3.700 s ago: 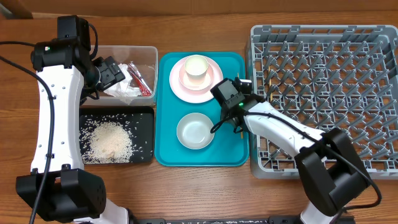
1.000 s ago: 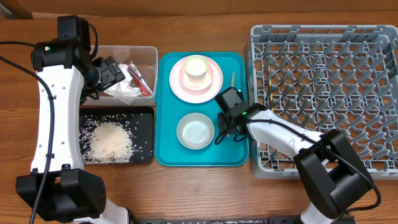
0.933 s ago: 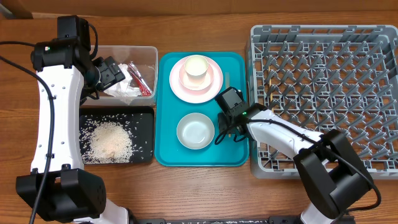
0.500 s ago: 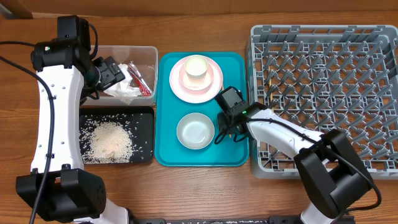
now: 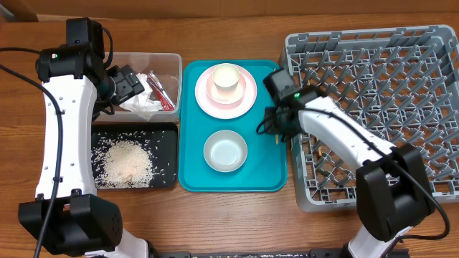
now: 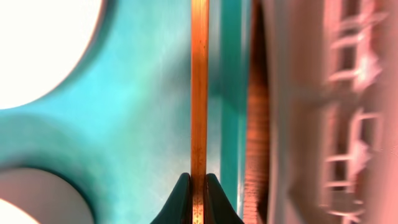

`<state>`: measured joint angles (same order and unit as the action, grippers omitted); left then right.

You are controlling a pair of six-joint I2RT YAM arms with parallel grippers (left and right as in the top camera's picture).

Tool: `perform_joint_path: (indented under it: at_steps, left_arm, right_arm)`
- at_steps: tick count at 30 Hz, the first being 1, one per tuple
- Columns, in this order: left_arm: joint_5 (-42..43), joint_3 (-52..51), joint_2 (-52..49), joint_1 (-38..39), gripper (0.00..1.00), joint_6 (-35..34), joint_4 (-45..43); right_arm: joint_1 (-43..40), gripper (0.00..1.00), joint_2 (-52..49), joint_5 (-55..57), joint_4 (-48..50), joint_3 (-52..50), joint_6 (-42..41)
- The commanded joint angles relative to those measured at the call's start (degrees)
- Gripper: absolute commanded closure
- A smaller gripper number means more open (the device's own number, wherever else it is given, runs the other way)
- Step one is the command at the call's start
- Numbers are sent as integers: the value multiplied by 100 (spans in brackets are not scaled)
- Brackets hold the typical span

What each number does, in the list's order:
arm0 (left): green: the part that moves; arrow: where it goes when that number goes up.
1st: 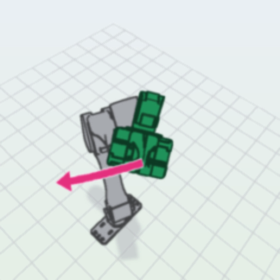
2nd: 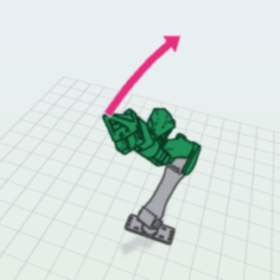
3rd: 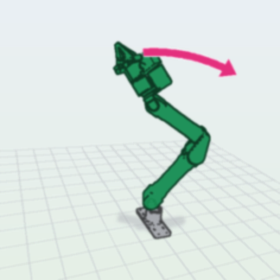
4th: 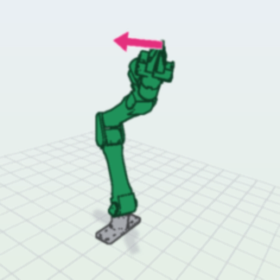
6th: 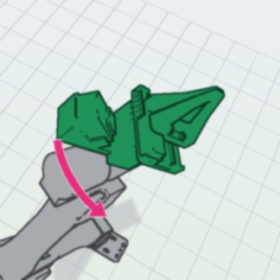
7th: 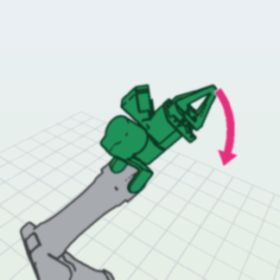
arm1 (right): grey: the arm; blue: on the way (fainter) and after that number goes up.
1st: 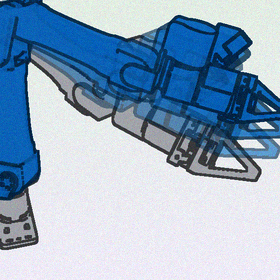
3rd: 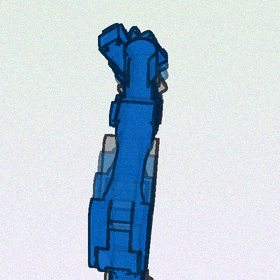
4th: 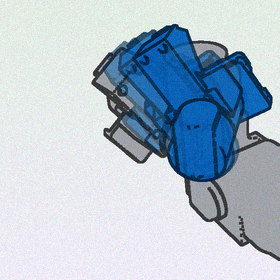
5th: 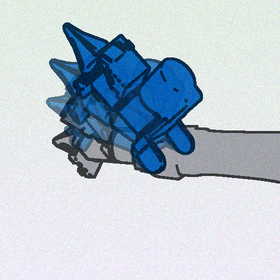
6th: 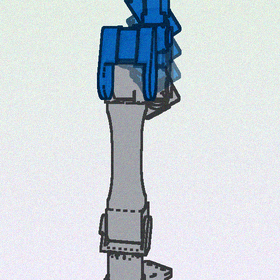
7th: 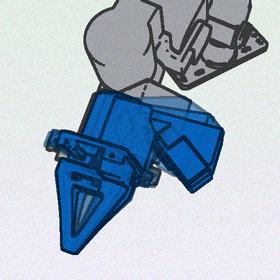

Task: Sort waste into correct bins and load items into the dishwasher
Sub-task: 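Carry the second chopstick right and insert it into the rack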

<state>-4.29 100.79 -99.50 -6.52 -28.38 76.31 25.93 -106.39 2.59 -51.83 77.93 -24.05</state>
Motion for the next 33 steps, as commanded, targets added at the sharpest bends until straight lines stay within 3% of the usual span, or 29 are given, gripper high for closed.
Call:
perform_joint_path:
  at_steps: [1,12,18,26,33]
  left_arm:
    - [-15,127,17,-15,0,7,-4]
    - [-15,127,17,-15,0,7,-4]
    - [-17,127,17,-15,0,7,-4]
    - [-17,127,17,-15,0,7,-4]
    - [-17,127,17,-22,0,7,-4]
  right_arm:
    - [-20,96,-2,70,-162,557,61]
    - [-468,96,-2,385,-1403,1799,769]
    - [-1078,96,-2,367,-1853,1832,918]
    - [-1550,96,-4,24,-2107,1797,2092]
    - [-1633,96,-4,26,-2194,1515,2131]
